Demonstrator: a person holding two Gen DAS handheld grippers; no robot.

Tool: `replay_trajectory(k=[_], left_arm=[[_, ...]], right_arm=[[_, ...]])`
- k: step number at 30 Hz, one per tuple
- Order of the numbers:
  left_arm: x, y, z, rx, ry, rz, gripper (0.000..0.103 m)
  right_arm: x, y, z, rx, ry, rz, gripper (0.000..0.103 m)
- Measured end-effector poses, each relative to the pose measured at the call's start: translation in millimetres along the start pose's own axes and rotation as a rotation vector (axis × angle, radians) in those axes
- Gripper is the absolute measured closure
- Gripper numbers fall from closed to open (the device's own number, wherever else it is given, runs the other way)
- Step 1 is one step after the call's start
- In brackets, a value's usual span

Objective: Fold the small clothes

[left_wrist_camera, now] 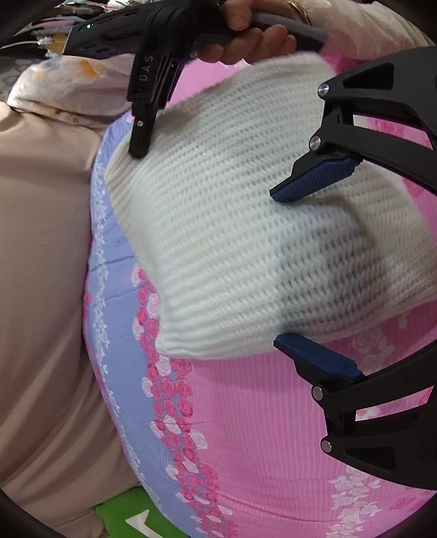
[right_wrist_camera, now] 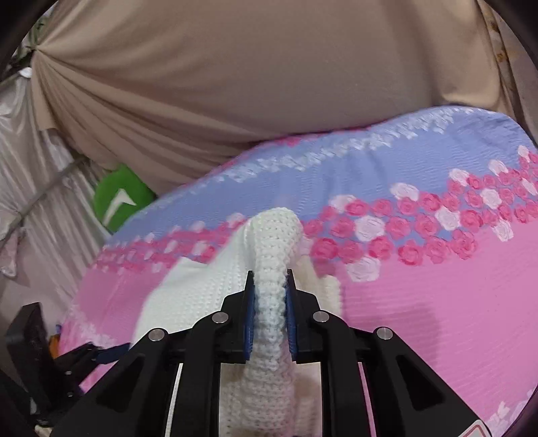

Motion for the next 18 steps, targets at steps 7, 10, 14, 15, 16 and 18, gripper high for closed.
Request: replay_trajectory(k=[7,10,14,15,16,18], left_arm=[[8,-6,10,0.029,-0.028,-0.031,0.019],[15,-14,-8,0.02,-0.066,-0.035,0.02],[20,-43,-32,0.056,-0.177,-0.025,0.016],[20,-50,-34,0.067,-0.191,-0.018,0.016],[19,-59,-34,0.083,-0.188,-0.006,0.016],[17,-72,-27,0.108,-0.162,0.016,0.016]], right_arm=[[8,-22,-32,-0.03,0.026,0.041,0.08],[29,-56,-73,-0.054,0.075,0.011,0.069],[45,-111,-93,-0.003,0.105,0.005,0.066],[48,-124,-93,0.01,0.115,0.017,0.066],[48,-133,-93,0.02,0.119,0.027,0.066],[49,-149,-84,0.04,0.11,0.042,0.066]])
Point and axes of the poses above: each gripper's, at about its wrist camera, not at the fingertips, and z roughly the way its jaws point, x to its left, y to its top, the point moved 3 cm from there along z, roughly the way its jaws point, and after that the axes turned 15 degrees about y, right-handed, at the moved point
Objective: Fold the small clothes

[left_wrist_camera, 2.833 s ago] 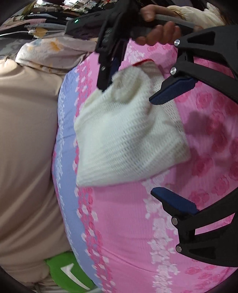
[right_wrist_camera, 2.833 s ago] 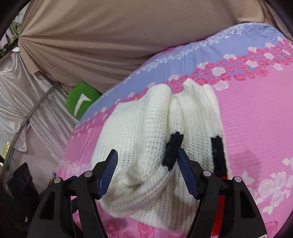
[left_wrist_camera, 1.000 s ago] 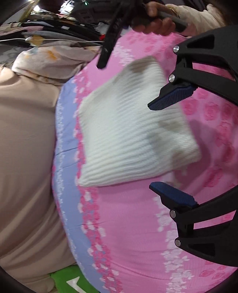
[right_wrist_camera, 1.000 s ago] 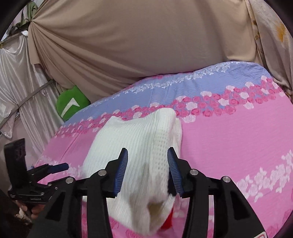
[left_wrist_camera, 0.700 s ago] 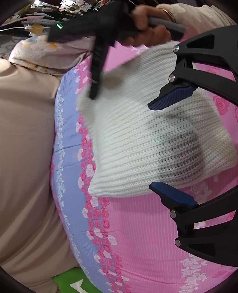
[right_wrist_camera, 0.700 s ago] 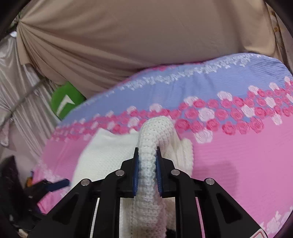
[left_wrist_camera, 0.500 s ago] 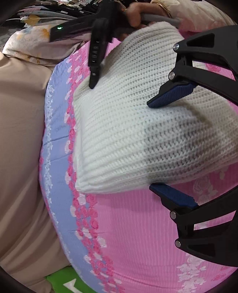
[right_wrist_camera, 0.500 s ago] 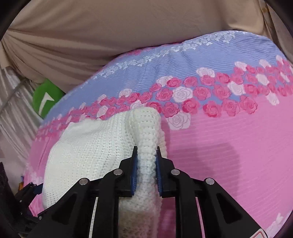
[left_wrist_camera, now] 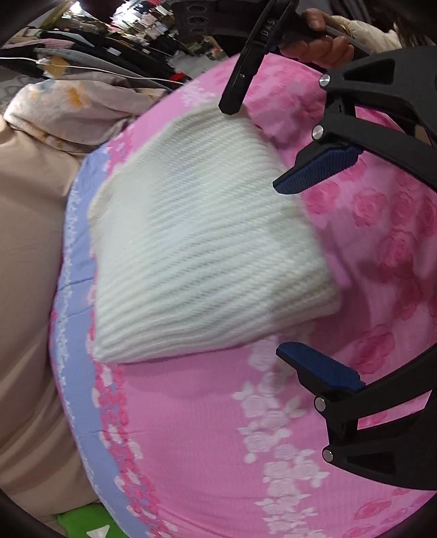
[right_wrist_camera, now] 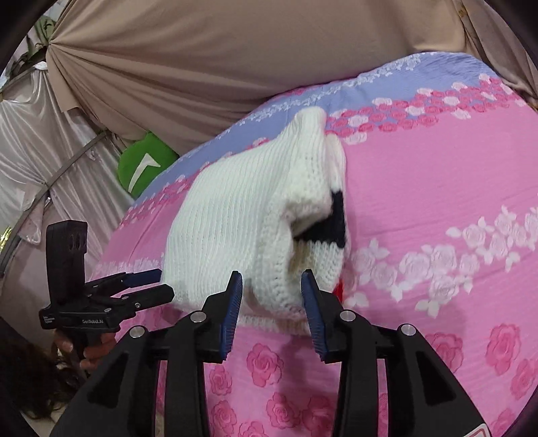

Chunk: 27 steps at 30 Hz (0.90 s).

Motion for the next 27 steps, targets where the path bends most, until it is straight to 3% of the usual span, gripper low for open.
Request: replay_trajectory(k=[1,2,3,4,5,7,9,12,15,17,19,22,25,27], left_arm=[[2,-3,7,0.019,0.027,-0.005,0.018],[5,-7,16,0.041,0.054,-0.011,0.03],[9,-9,22,0.059,0.052,-0.018,0.035],[12,-9,21,0.055,0.042,-0.03,0.041],[13,-10,16,0.053,0.038,-0.025,0.055],[11,-13,4,0.046,0.042,0.005,0.067],[12,-17,-2,0.035,0.077,0.032,0.067],[16,-29,7,0.076,0.08,0.035,0.066],[17,-32,1,0.058,0.093,0.037,0.066],[17,-27,-13,0.029,0.061,0.025,0.066],[16,-15,-35,-0.055,0.07,0.022,0.064],[16,13,-60,-0.179,0.077,-0.006,0.049],[6,43,-55,-0.221,0.077,-0.015,0.049],[-6,57,-37,-0.207,0.09,-0.003,0.049]], right_arm=[[-1,-4,3,-0.002,-0.021,-0.002,0.069],[-3,-5,6,-0.009,-0.039,0.001,0.075],[-5,-7,6,-0.015,-0.034,0.009,0.09],[-1,-7,3,-0.031,-0.01,0.018,0.09],[6,-6,-4,-0.056,0.01,0.011,0.091],[22,-7,-25,-0.11,0.042,-0.013,0.092],[23,-13,-32,-0.12,0.019,-0.006,0.093],[-17,-36,2,0.015,-0.176,0.057,0.093],[-17,-37,-4,-0.009,-0.134,0.07,0.092],[-10,-31,-14,-0.021,-0.131,0.062,0.09],[1,-20,-26,-0.046,-0.138,0.035,0.089],[24,5,-44,-0.131,-0.183,-0.059,0.089],[42,27,-36,-0.159,-0.192,-0.135,0.089],[42,40,-15,-0.131,-0.198,-0.172,0.09]])
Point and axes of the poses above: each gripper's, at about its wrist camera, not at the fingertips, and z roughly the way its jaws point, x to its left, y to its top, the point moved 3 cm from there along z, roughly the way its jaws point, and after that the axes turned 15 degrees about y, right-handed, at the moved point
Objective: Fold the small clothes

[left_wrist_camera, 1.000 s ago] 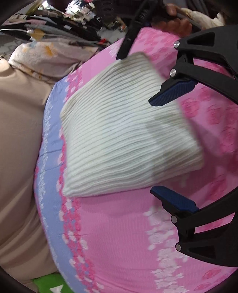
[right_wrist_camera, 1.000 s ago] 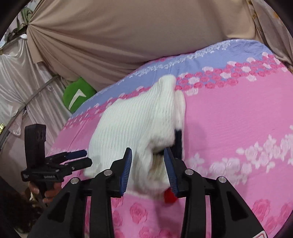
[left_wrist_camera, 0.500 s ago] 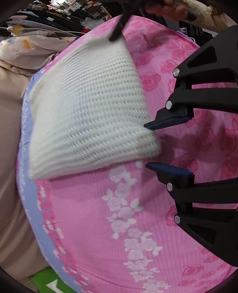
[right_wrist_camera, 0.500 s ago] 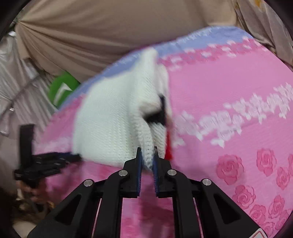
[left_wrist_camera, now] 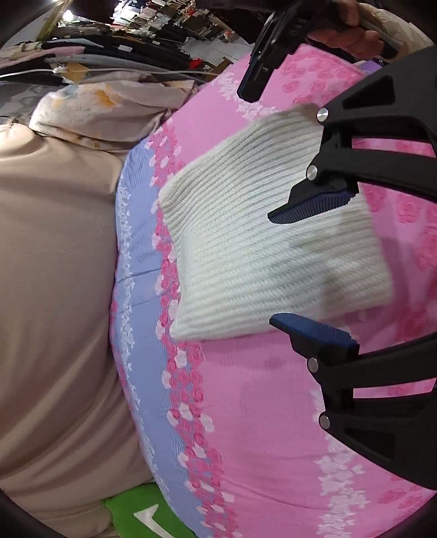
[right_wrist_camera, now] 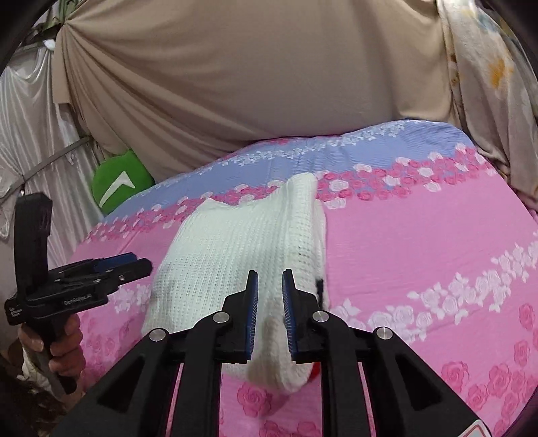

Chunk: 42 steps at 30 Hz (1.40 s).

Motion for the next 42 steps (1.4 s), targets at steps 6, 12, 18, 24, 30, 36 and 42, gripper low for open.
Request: replay_trajectory(k=[6,12,18,24,30,36,42], left_arm=[[-14,-7,50,0.064,0.108,0.02,0.046],[-15,-7,52,0.064,0.127,0.016,0.041],[-18,-7,56,0.059,0.153,0.025,0.038],[-18,-7,56,0.06,0.157,0.024,0.037],[-17,-6,57,0.059,0.163,0.028,0.037],[-17,-5,58,0.063,0.166,0.03,0.036],[-17,-5,58,0.062,0.169,0.03,0.036]], right_arm=[[-23,-8,53,0.119,-0.164,-0.008,0.09],[-11,6,43,0.07,-0.137,-0.041,0.09],[-21,16,60,0.091,-0.148,-0.031,0.089],[-34,77,86,0.075,-0.142,-0.055,0.09],[-74,72,146,0.206,-0.217,-0.014,0.083],[-35,66,80,0.066,-0.139,-0.011,0.083],[-30,7,61,0.121,-0.16,0.031,0.082]])
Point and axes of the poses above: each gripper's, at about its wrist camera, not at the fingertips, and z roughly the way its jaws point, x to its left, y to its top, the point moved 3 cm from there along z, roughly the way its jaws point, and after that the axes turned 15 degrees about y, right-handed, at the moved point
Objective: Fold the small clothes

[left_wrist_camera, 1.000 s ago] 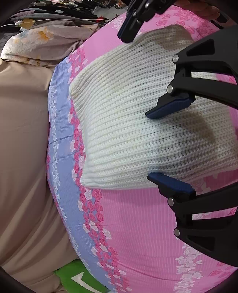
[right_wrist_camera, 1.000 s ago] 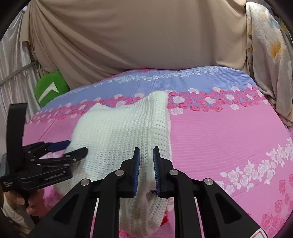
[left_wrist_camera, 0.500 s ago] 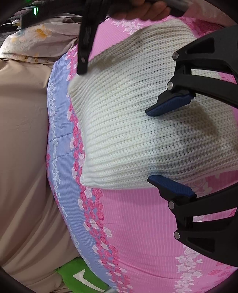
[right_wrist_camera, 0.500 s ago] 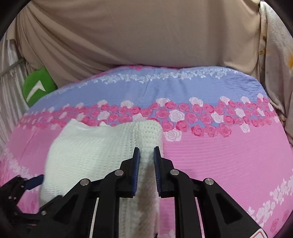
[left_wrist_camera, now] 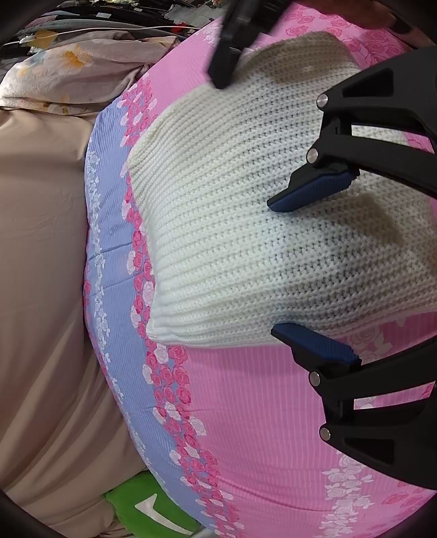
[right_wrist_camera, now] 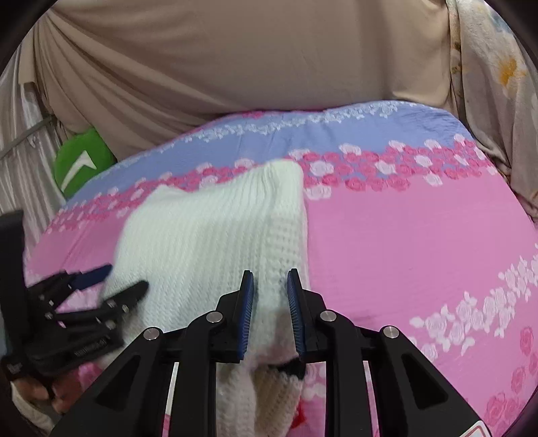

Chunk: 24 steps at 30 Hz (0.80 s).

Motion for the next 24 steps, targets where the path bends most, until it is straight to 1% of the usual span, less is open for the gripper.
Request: replay_trajectory(k=[1,2,4,6,8,10,12,13,14,16,19,20,21,23,24], left_arm=[[-1,0,0,-0.001,0.001,0.002,0.036],[-2,-1,-1,-0.003,0.006,0.005,0.036],[-2,-1,-2,-0.006,0.016,0.009,0.036],[0,-2,-3,-0.001,0.015,0.004,0.036],[2,-3,-3,0.003,0.009,-0.003,0.036],[2,-3,-3,0.003,0.01,-0.006,0.036],[0,-4,-4,-0.001,0.016,-0.006,0.036],[-1,-5,-5,-0.003,0.019,-0.004,0.036],[-1,-5,-5,-0.004,0.022,-0.001,0.036],[-1,-5,-7,-0.002,0.028,0.0,0.036],[3,-6,-15,-0.004,0.033,-0.004,0.036],[4,-6,-20,-0.011,0.037,-0.004,0.035],[5,-7,-23,-0.016,0.043,-0.006,0.033],[10,-7,-31,-0.031,0.052,-0.016,0.023],[13,-7,-33,-0.037,0.054,-0.021,0.021]], right_arm=[[-4,-6,6,0.014,-0.029,-0.003,0.082],[-7,-8,7,0.009,-0.033,0.009,0.081],[-4,-6,-7,-0.016,-0.002,0.033,0.081],[7,-6,-28,-0.059,0.01,0.007,0.081],[18,-11,-39,-0.059,0.018,-0.027,0.081],[22,-20,-34,-0.026,0.008,-0.051,0.081],[14,-32,-12,0.034,-0.043,-0.051,0.081],[10,-37,-5,0.037,-0.067,-0.055,0.081],[10,-38,-5,0.02,-0.078,-0.065,0.081],[14,-36,-14,0.009,-0.068,-0.047,0.081],[17,-29,-33,-0.033,-0.025,-0.023,0.081],[15,-28,-39,-0.049,-0.021,-0.01,0.08],[14,-27,-43,-0.059,-0.025,-0.004,0.075],[10,-25,-46,-0.063,-0.039,0.008,0.071],[6,-25,-44,-0.059,-0.039,0.02,0.066]])
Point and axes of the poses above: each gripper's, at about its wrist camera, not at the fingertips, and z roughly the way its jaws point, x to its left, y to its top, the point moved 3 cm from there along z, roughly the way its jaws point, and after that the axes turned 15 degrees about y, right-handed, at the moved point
